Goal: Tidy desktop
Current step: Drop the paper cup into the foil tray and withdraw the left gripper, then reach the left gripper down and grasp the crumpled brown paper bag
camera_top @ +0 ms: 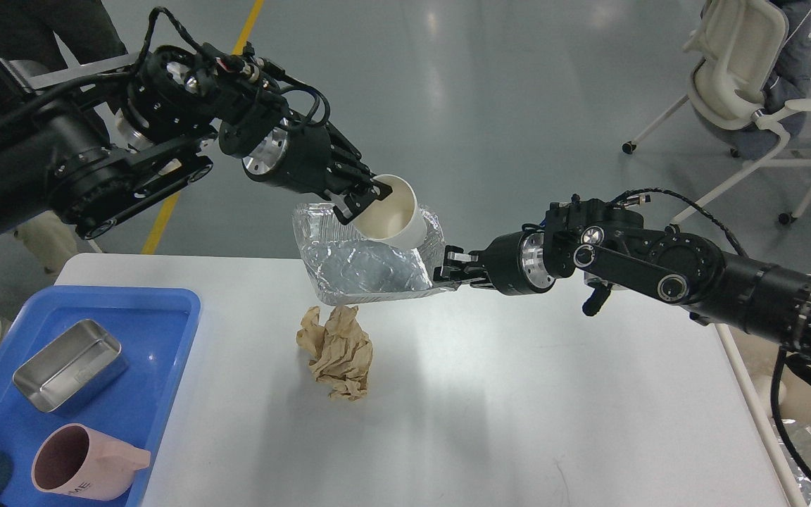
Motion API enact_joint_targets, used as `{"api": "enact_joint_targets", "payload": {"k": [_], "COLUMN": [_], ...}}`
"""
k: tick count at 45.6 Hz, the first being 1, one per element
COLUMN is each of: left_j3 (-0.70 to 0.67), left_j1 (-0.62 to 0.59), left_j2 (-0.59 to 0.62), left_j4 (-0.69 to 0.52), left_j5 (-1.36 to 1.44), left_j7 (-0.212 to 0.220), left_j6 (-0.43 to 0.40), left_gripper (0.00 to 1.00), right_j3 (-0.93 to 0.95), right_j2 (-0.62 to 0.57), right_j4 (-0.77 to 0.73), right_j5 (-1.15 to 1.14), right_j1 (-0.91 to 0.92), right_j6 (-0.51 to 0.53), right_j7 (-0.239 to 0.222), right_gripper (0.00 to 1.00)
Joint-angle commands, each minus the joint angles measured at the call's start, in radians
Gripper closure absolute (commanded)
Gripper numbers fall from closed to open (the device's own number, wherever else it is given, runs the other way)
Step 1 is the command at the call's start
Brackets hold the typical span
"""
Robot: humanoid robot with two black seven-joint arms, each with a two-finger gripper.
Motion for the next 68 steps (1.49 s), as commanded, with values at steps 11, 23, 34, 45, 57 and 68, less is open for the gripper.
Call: {"api": "enact_joint_targets", "payload": {"k": [11,23,34,45,57,68], "left_j3": [-0.018,-0.146,-0.439,-0.544,-0.363,-0.344], "left_j1": [0.045,0.136,0.472,0.713,0.846,0.869], "left_j2": [-0.028,0.07,0.234,0.384,0.683,0.947], "left_j4": [0.006,0.006,0.005,-0.04,-0.346,-0.566], "left_j5": [-0.064,-0.363,-0.658,-0.762,-0.762,-0.802], "left_j7": [0.072,0.332,0.56,0.593,0.713,0.725], "left_j6": [0.015,0.037,0.18,0.189,0.189,0.183], "left_gripper": [0.06,0.03,0.03,0.03,0.03,0.03], "right_j3": [0.002,0.005,0.005,0.002,0.002,0.0], "right_j2": [-0.013,-0.013,-0.018,-0.016,-0.035,-0.047], "right_j4": [0.019,0.019,0.019,0.014,0.014,0.017], "right_j5": [0.0,0.002,0.002,0.002,0.002,0.002], "right_j1": [0.0,-0.003,-0.01,-0.02,-0.021,-0.026], "right_j6": [-0.002,-0.002,-0.002,-0.005,-0.006,-0.006], "right_j7": [0.0,0.0,0.0,0.0,0.0,0.002], "right_gripper": [1.0,1.0,1.0,1.0,1.0,1.0]}}
